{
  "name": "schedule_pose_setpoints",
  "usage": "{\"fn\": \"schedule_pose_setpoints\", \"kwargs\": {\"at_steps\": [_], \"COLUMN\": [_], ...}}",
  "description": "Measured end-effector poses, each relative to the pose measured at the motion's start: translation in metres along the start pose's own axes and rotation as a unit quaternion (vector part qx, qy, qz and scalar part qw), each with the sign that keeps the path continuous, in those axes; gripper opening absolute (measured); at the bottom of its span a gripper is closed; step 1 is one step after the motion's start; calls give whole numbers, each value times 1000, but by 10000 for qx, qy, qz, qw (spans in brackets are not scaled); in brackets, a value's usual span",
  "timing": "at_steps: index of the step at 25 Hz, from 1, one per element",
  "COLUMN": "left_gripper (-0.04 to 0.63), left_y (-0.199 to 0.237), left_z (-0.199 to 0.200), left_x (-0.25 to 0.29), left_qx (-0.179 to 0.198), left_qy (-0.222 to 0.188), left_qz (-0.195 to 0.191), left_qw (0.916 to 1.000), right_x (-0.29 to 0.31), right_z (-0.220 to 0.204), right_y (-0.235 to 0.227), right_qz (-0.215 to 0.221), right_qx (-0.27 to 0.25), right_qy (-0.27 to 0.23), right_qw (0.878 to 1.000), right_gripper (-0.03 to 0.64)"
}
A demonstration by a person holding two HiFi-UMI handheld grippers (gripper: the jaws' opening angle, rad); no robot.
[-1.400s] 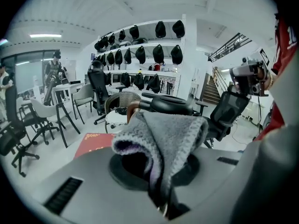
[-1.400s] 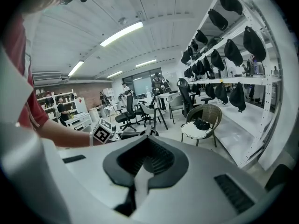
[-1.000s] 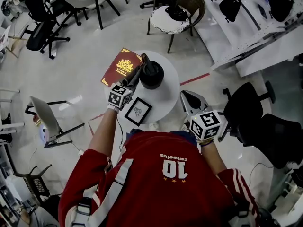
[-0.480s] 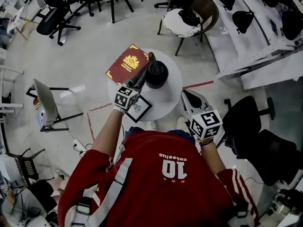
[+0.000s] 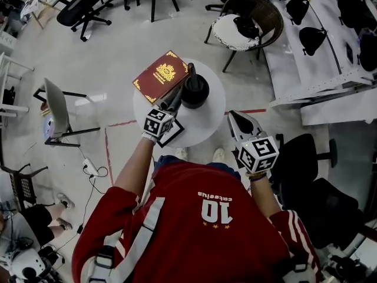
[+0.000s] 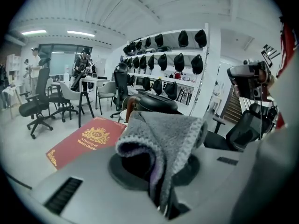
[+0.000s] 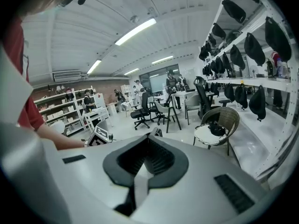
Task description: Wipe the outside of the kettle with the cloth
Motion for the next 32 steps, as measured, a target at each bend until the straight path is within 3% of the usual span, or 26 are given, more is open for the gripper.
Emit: {"fn": "schedule_pose_setpoints", "kwargs": {"at_steps": [15, 24, 28, 32], "left_gripper": [46, 46, 46, 46], "left_y": [-28, -48, -58, -67], "left_z": [-11, -15, -18, -18], "left_x": [-2, 5, 9, 15], "left_qx": [-349, -390, -193, -345], "left_qy": [-17, 17, 148, 143], "left_qz": [339, 411, 461, 471], "left_qw": [9988, 9984, 9986, 9982], "right_x": [-15, -25, -31, -39], "right_z": [-2, -3, -5, -7], "right_y": [-20, -31, -38, -44], "right_qz": [514, 727, 790, 856], "right_qx": [-125, -170, -176, -173], "right_qy": [89, 86, 80, 64], "right_qw": [9986, 9972, 9967, 9962], "right_gripper": [17, 17, 17, 17]}}
Point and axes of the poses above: the fingertips, and each gripper's own axes: x forward along the fingers, y to its left, z out of its top, the point moved 1 cm from there along -x, backward along the fingers, and after that the axes turned 9 degrees about z, right-handed, at the moved point
